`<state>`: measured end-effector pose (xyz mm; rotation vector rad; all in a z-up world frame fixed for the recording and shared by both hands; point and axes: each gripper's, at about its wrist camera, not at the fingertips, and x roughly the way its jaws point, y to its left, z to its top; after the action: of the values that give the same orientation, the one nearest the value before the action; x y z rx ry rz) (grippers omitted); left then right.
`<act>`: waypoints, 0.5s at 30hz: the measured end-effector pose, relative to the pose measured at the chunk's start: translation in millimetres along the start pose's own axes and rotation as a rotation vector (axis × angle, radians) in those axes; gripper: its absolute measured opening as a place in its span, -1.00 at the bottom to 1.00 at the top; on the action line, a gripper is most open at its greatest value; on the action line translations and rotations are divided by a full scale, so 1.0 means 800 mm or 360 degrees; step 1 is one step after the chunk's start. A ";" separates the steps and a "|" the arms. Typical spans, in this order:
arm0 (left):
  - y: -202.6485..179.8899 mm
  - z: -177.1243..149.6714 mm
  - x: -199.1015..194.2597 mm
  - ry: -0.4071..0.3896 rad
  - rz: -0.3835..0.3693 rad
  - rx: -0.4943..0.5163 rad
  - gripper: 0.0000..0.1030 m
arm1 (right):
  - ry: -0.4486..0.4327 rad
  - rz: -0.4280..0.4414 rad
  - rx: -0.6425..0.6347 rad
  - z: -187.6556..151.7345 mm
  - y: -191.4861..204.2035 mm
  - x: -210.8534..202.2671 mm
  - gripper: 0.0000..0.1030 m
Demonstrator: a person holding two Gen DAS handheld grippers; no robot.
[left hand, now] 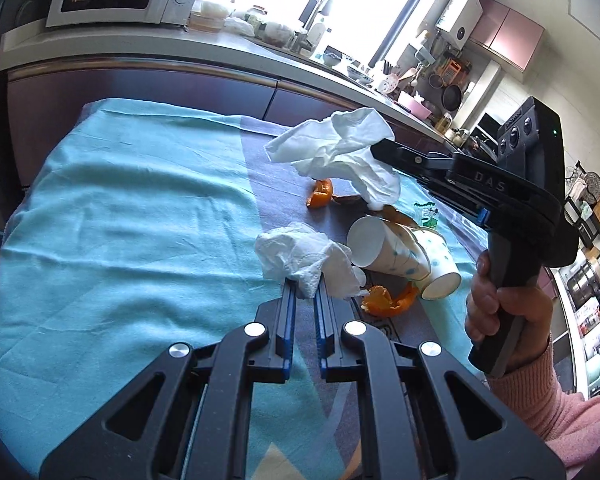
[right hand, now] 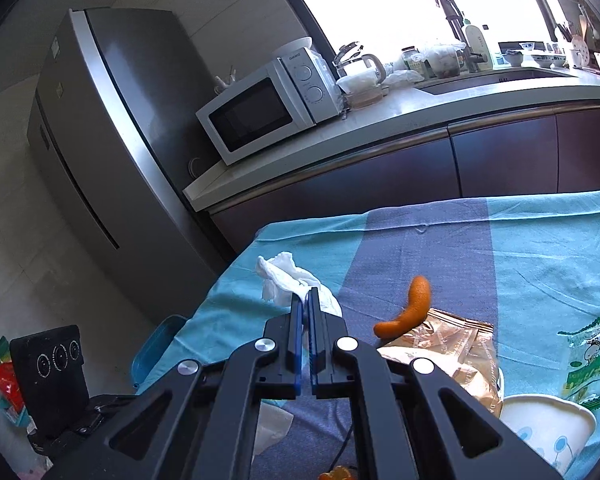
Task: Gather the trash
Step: 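Carry both tissues over the teal bin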
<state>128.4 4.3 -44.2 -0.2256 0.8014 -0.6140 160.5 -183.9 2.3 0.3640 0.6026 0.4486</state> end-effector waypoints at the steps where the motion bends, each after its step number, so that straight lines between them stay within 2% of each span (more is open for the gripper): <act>1: 0.003 0.000 -0.004 -0.0010 0.0008 -0.0005 -0.82 | 0.0001 0.0013 -0.0007 -0.001 0.004 -0.001 -0.96; 15: 0.048 -0.007 -0.075 -0.0141 0.0144 -0.0090 -0.82 | 0.0059 0.0180 -0.0109 -0.006 0.064 0.015 -0.96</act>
<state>108.7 70.8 -28.1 -0.2648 0.7399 -0.4934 150.9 -133.9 16.2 0.3261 0.6029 0.5840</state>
